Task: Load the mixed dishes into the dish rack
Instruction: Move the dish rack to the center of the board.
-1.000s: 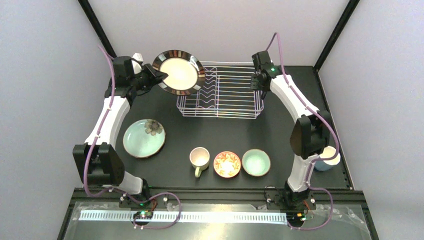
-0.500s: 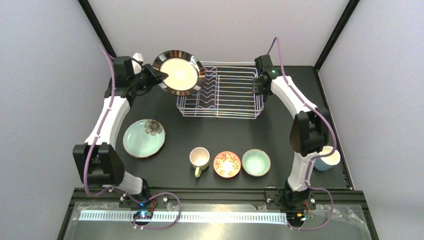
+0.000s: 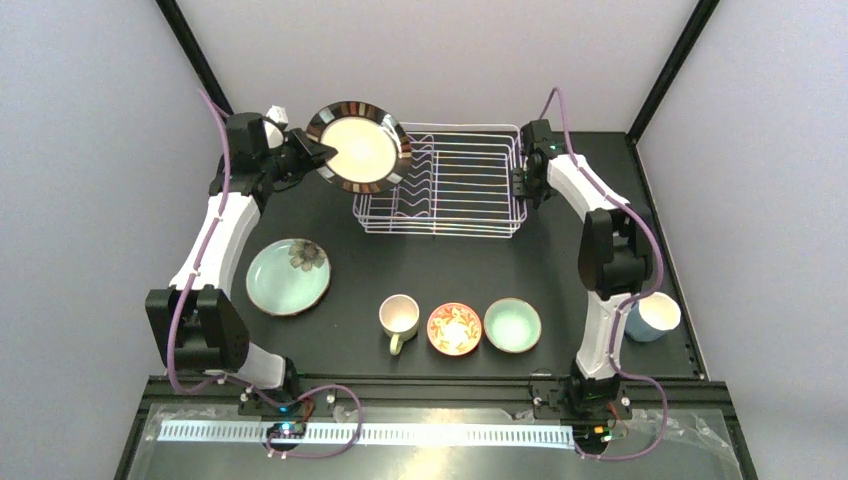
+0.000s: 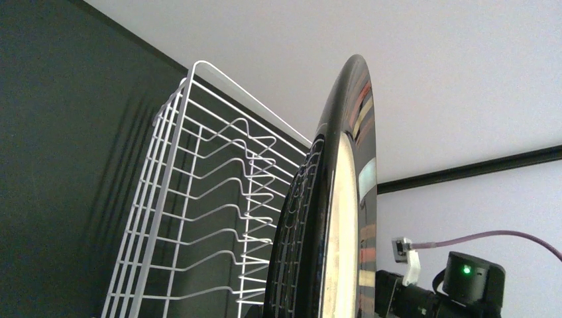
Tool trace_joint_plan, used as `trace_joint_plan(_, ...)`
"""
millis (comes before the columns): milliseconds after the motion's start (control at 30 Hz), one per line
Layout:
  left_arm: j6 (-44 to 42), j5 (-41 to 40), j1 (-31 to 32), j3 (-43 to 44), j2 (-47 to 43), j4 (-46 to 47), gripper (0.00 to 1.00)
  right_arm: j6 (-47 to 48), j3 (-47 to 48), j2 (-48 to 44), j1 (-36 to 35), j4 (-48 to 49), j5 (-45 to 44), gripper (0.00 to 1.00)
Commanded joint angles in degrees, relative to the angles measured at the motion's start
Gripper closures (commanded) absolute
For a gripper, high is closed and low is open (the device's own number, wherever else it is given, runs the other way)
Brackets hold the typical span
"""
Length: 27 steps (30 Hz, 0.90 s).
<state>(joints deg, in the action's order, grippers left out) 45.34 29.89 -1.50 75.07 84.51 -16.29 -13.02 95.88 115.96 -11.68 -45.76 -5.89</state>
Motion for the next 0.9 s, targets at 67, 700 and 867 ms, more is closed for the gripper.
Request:
trace_joint_plan(67,0.27,3.2,-0.07,2.38,-0.05,5.69,0.99,5.51,0.31,2.91,-0.3,1.9,8.01,0.34)
trace_joint_plan(700,0.56,3.51,-0.08,1.42,-0.75,6.1,0.99,10.34,2.3,4.91,1.38,-0.06,7.15,0.83)
trace_joint_plan(867,0.66,3.79,-0.08,0.46,-1.55,6.08,0.99,11.77,4.25,5.49,1.42,-0.03,4.0,0.82)
